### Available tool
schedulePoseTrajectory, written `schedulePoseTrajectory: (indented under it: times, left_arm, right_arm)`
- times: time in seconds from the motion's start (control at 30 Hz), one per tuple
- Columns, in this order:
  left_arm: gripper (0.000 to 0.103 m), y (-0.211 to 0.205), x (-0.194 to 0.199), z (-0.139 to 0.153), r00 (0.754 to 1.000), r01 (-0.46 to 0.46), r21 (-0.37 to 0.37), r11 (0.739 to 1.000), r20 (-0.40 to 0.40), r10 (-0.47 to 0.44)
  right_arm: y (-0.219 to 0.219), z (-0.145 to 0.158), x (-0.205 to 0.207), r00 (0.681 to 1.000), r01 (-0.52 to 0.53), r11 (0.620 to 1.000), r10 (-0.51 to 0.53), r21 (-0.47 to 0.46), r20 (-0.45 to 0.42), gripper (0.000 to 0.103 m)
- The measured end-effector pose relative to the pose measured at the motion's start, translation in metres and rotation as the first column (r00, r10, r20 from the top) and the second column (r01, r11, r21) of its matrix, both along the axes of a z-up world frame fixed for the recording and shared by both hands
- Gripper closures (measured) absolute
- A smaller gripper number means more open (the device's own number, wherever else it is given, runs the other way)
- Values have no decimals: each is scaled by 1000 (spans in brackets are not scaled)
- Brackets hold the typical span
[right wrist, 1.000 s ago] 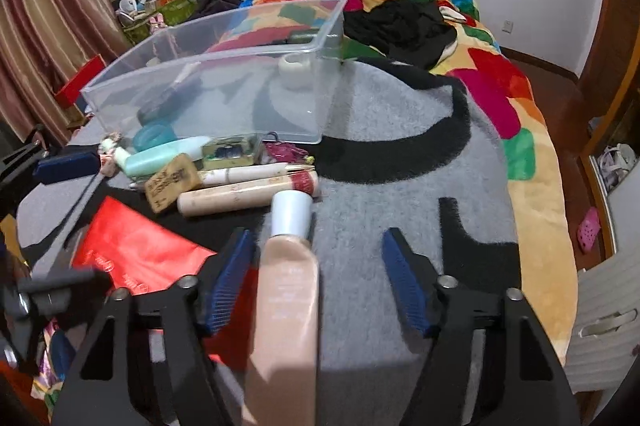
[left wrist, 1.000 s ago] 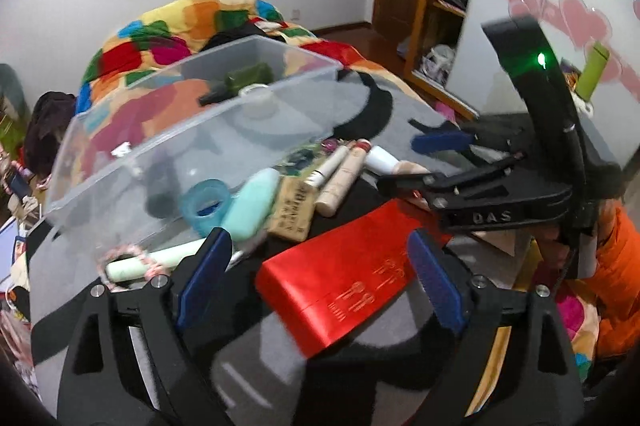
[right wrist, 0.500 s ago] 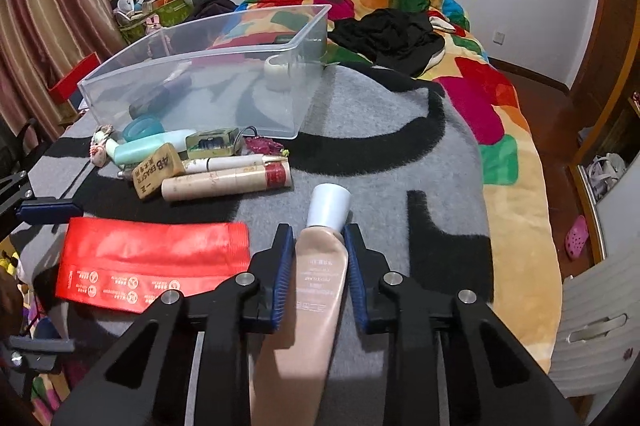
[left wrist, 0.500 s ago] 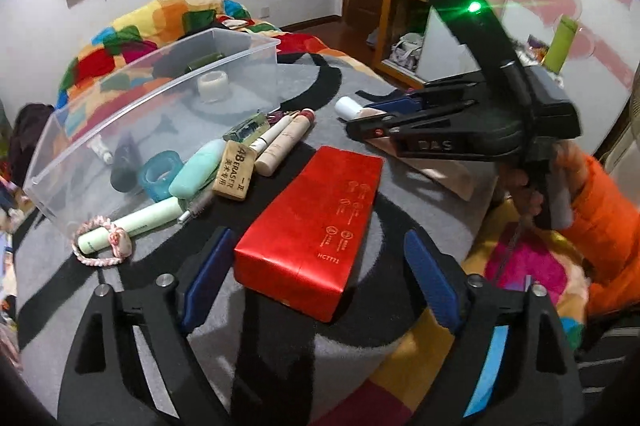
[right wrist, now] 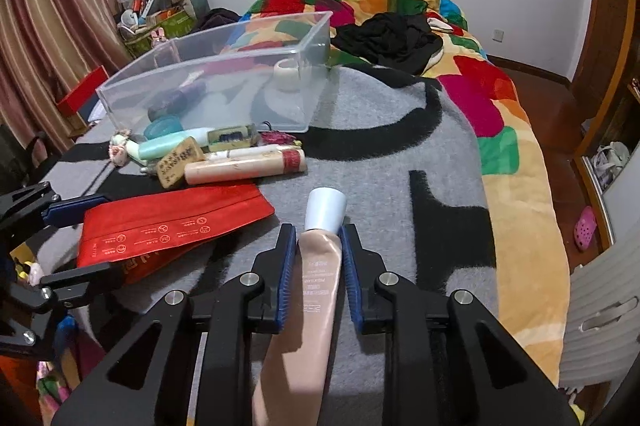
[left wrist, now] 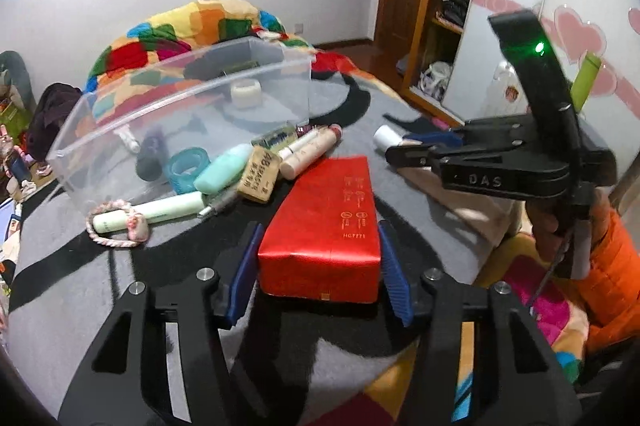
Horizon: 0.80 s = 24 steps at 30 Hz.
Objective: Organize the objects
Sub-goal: 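Grasp the red box with the left gripper while the right gripper grasps the beige foundation tube, then lower the red box and beige tube into the clear box, open both grippers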
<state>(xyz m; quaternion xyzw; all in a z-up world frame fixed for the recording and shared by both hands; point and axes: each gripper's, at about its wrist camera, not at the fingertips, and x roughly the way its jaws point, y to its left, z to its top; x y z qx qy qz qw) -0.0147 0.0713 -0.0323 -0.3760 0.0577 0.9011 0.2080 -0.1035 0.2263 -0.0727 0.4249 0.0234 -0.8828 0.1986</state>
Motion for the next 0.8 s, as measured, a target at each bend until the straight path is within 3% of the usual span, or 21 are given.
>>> schedulePoseTrajectory:
  times: [0.27, 0.5, 0.8]
  left_arm:
    - [47, -17, 13, 38, 992, -74, 50, 996, -101, 78]
    - [47, -35, 15, 68, 965, -149, 69, 986, -205, 161]
    - [47, -73, -20, 79, 933, -281, 99, 955, -205, 296]
  right_arm:
    - [-3, 28, 9, 998, -13, 999, 10, -40, -65, 83]
    - [-13, 55, 10, 991, -37, 997, 28, -65, -133, 83]
    - [-38, 89, -15, 975, -65, 997, 53, -46, -217, 84]
